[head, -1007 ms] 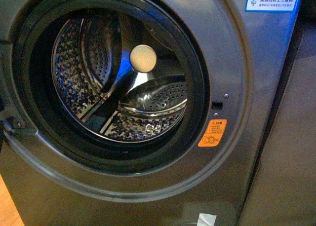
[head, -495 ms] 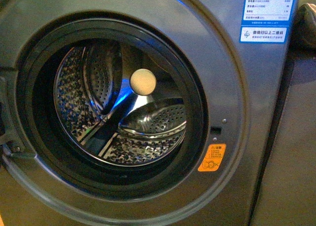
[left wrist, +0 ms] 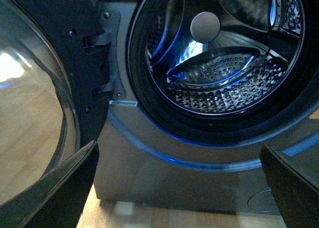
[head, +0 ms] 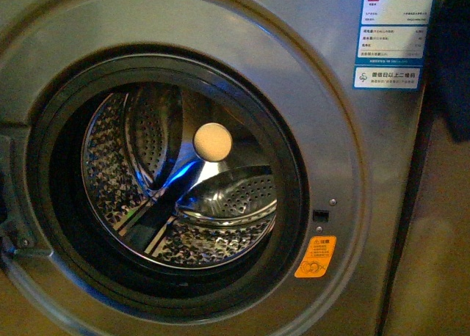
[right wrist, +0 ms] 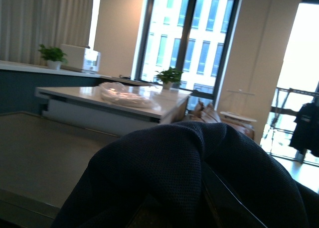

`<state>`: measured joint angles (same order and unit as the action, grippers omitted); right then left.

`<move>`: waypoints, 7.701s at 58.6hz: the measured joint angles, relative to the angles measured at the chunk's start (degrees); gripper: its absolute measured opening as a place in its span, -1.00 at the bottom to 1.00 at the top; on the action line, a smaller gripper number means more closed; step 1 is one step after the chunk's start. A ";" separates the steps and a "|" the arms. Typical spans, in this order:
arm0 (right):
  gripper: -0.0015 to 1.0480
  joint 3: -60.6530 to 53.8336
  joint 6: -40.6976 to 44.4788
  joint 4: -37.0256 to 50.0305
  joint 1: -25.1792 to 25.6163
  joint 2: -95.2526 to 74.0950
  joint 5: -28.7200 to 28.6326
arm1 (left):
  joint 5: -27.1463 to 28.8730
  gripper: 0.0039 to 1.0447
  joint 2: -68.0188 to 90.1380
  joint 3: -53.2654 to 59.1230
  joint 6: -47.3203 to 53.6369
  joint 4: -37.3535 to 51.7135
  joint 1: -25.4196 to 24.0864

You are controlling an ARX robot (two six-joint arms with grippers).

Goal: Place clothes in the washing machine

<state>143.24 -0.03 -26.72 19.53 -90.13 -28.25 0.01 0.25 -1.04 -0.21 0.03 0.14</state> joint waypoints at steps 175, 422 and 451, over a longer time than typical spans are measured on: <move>-0.89 -32.37 6.88 9.42 -51.93 12.57 18.32 | -37.13 0.88 69.18 -53.09 -20.24 46.18 23.39; -0.95 -136.15 0.02 38.66 -19.69 70.86 28.35 | 4.79 -0.80 138.03 -86.90 -13.66 39.74 10.82; -0.95 -140.21 0.02 36.20 -19.65 77.70 28.35 | 14.53 -0.80 154.31 -117.50 -6.01 29.79 12.26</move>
<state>3.03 -0.01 9.48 -0.12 -12.43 0.10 14.55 154.56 -118.54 -6.22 29.82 12.40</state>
